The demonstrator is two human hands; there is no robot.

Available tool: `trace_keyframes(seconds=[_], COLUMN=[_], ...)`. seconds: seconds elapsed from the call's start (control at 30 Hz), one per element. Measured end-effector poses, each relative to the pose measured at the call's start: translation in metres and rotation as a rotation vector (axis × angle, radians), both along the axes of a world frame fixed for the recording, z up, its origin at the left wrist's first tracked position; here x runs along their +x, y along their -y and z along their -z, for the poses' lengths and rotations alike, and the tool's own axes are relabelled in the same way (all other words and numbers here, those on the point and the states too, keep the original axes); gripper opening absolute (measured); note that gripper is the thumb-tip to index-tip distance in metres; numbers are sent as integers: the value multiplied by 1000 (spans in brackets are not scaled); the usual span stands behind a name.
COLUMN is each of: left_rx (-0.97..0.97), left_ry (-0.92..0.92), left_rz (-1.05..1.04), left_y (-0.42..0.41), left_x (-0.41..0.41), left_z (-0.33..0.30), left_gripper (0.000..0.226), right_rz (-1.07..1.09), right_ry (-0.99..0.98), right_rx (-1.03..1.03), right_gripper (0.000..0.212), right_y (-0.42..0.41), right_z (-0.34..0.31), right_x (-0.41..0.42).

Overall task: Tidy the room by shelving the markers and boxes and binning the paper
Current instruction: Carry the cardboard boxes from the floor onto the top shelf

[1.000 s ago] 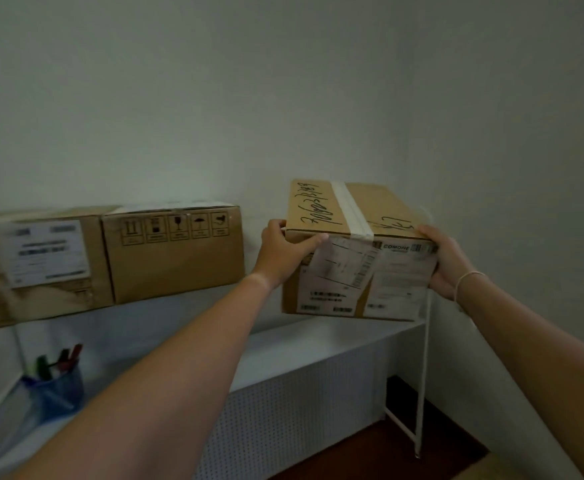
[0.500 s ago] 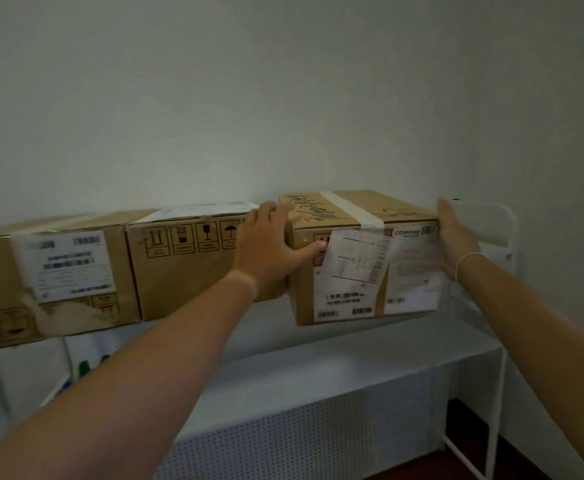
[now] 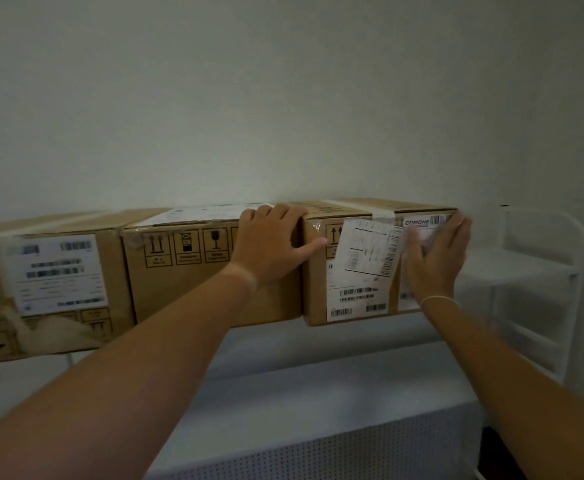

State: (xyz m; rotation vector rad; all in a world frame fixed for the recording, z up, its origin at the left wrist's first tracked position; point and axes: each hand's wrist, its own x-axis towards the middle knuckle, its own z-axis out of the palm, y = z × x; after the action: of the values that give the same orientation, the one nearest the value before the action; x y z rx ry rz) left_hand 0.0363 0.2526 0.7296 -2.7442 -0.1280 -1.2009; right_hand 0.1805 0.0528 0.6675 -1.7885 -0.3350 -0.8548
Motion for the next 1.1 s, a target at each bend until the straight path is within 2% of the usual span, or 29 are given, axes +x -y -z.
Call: trace_keyframes(seconds=[0.1, 0.2, 0.4, 0.6, 0.7, 0.8, 0.9, 0.97, 1.1], left_rx=[35, 50, 96, 17, -80, -92, -176, -294, -411], left_ry=[44, 97, 174, 124, 165, 211, 84, -59, -278], left_rz=[-63, -80, -151, -140, -60, 92, 324, 459, 590], left_y=[-3, -4, -3, 7, 19, 51, 96, 127, 195], left_x=[8, 13, 18, 13, 9, 7, 9, 11, 12], left_z=[4, 9, 16, 14, 12, 24, 48, 70, 120], left_gripper=[80, 64, 58, 59, 49, 49, 54, 49, 46], right_rz=[-9, -13, -60, -146, -218, -191, -137, -92, 27], right_ry=[-4, -10, -58, -93, -148, -268, -346, -397, -513], right_rx=[-161, -259, -325, -396, -474, -508, -496, -477, -460], right_gripper=[88, 93, 97, 92, 85, 78, 74, 72, 67], right_y=[-17, -21, -16, 2, 23, 64, 112, 147, 220], right_z=[26, 36, 30, 35, 52, 71, 86, 95, 115], right_x=[-1, 4, 6, -3, -17, -36, -55, -73, -108])
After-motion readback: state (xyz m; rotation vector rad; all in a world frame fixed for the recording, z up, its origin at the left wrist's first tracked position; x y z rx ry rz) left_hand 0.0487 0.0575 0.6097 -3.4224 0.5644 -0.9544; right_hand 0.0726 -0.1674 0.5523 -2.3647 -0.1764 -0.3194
